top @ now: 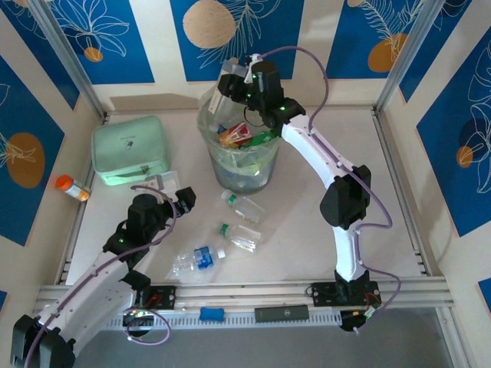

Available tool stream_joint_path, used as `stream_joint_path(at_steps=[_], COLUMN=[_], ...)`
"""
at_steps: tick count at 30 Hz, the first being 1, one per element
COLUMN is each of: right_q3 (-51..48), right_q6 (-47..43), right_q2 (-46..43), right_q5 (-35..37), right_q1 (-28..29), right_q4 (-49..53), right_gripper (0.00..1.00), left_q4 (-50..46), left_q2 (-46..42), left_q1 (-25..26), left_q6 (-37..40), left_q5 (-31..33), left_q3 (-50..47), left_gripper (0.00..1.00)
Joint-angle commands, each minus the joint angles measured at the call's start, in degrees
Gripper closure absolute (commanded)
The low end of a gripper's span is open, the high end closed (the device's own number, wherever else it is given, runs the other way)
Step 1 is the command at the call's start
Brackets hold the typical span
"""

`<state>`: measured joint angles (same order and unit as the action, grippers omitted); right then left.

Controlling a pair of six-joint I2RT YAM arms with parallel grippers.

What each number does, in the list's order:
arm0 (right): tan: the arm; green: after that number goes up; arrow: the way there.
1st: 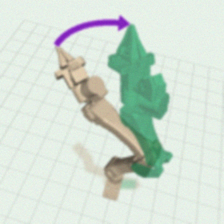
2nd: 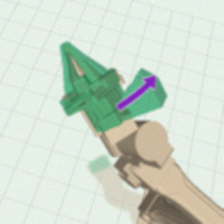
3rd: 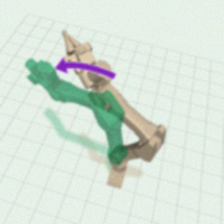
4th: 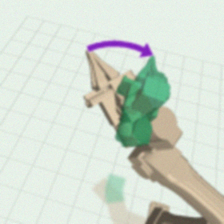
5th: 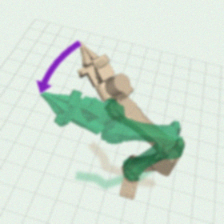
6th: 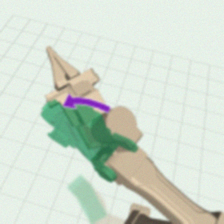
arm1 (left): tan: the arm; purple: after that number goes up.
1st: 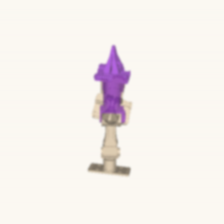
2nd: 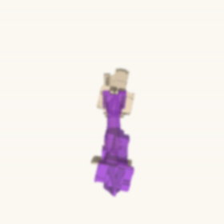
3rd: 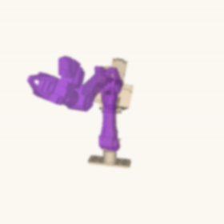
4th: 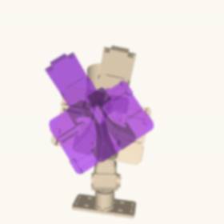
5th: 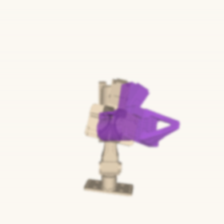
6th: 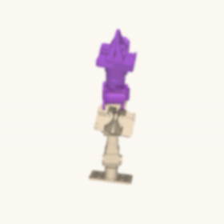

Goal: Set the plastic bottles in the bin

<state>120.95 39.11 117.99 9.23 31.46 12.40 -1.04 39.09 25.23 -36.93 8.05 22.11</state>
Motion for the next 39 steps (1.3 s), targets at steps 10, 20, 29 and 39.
stream_joint_path(at_steps=[10,20,29,39], right_q3=[-18.90,-24.24,-28.95,-38.33], right_q6=[5.37,-2.78,-11.16,-20.01], right_q2=[-11.85,-21.42,-30.30,-39.67], right_q5=[7.52,5.52,-0.51,-3.52], right_q1=[0.88,-0.12,0.03,6.95], right_q4=[-9.93,-9.85,1.38,23.72], right_gripper=[0.26,0.09,0.09,0.09], left_q4=[-2.56,-2.92,-2.39,-1.95], left_q2=[-2.62,-2.55,-1.46,1.50], left_q1=[-0.80,-0.89,-0.92,-1.32], left_q6=[1.14,0.24,-0.38,-2.72], left_q5=[-0.89,-1.55,-1.81,1.21], left_q3=[0.18,0.30,0.54,0.49], left_gripper=[0.00,0.00,0.00,0.00])
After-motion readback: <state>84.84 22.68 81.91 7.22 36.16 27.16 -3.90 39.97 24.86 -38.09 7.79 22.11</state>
